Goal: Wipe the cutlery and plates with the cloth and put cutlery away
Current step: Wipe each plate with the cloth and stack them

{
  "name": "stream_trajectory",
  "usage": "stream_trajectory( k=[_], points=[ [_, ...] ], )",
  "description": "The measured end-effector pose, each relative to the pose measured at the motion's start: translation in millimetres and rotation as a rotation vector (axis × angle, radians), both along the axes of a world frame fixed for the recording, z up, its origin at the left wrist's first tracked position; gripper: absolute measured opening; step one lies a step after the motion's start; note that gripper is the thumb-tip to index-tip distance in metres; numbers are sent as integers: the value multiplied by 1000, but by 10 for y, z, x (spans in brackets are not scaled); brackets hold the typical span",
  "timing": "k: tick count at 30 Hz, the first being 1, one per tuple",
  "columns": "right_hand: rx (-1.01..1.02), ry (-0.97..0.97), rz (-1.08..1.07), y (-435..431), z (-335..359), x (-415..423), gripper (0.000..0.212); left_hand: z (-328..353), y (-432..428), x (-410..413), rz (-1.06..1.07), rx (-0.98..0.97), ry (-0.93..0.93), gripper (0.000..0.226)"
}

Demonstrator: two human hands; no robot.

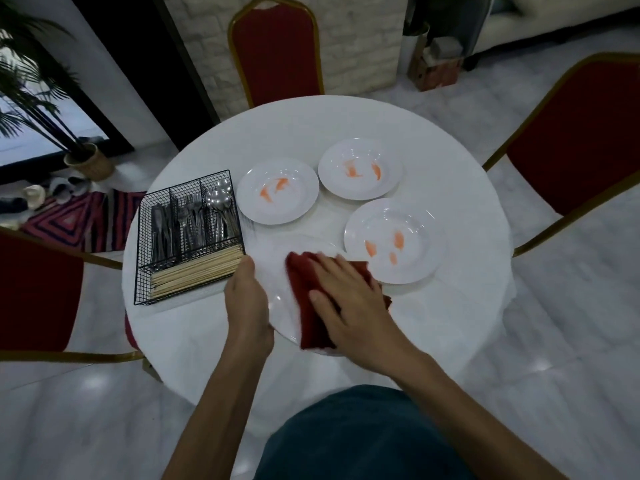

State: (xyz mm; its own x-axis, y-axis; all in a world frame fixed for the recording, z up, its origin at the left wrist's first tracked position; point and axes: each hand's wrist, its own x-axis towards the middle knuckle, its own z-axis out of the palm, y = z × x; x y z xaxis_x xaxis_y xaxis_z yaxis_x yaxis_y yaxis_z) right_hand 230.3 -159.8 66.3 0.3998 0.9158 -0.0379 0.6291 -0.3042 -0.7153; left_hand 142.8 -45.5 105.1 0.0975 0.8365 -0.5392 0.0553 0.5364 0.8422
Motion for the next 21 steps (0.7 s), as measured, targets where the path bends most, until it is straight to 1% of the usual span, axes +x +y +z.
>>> stream_trajectory(
  k=[3, 5, 6, 7, 8, 10, 12, 13, 14, 16, 17, 19, 21],
  points=[
    [51, -18, 7, 200, 113, 20, 53, -24, -151, 87, -197, 89, 78, 34],
    [52, 69, -70, 326, 110, 197, 52, -19, -239, 134, -310, 127, 85, 38],
    [60, 134, -116, 364, 84, 316, 48, 4, -272, 147, -330, 131, 87, 39],
    [50, 213, -161, 373, 59, 442, 43, 11, -275, 135, -326, 121, 90, 37],
    [-3, 304, -180, 349, 50, 552, 41, 32, -264, 121, -293, 94, 77, 34],
    [-126, 451, -122, 204, 6, 692, 41, 41, -175, 42, -181, 13, 44, 26],
    [-162, 490, -65, 18, -40, 705, 42, 59, -79, -79, -56, -58, 9, 19],
    [-135, 468, -53, -49, -47, 649, 44, 56, -23, -136, 6, -84, -7, 16],
    [-97, 401, -31, -107, -51, 574, 48, 54, 22, -173, 56, -103, -26, 12],
    [-73, 173, 41, -151, -76, 370, 61, 35, 73, -167, 112, -120, -56, 10],
    [-92, 63, 41, -141, -51, 241, 60, 18, 77, -131, 119, -124, -68, 11],
    [-85, -74, 44, -75, 46, -9, 53, 13, 17, -14, 86, -141, -92, 19],
    [11, -166, 41, 38, 128, -149, 51, 6, -102, 94, -30, -149, -85, 30]
  ],
)
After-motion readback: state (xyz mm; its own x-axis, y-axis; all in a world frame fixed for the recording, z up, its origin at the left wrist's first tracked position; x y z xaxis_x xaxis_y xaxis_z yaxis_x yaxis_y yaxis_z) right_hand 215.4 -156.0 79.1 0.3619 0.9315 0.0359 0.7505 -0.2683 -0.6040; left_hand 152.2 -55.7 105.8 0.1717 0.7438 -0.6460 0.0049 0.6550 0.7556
